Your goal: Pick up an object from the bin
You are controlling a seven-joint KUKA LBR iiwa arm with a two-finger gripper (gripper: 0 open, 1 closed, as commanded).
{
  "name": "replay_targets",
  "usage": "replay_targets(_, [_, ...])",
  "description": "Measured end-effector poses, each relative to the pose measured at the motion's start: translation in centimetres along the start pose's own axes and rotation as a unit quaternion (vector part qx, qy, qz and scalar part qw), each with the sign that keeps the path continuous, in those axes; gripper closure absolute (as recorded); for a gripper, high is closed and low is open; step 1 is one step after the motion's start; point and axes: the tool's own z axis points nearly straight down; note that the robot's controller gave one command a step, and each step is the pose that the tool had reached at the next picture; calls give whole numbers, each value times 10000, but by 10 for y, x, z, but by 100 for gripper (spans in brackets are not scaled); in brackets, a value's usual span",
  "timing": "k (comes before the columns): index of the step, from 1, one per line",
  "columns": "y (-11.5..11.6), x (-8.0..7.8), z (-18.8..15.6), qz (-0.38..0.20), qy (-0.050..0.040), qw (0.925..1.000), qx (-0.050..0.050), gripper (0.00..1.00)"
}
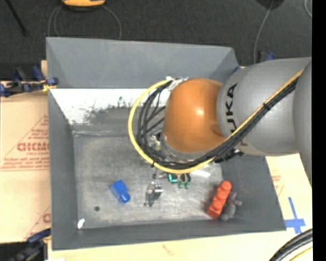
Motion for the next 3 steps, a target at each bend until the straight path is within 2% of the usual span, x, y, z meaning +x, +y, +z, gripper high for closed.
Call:
replay_targets(1, [25,-2,99,1628,-62,9866,-19,0])
replay_targets(2, [49,-8,72,803,-52,9968,-4,0])
replay_targets(3, [34,-8,69,2218,-44,9751,-10,0])
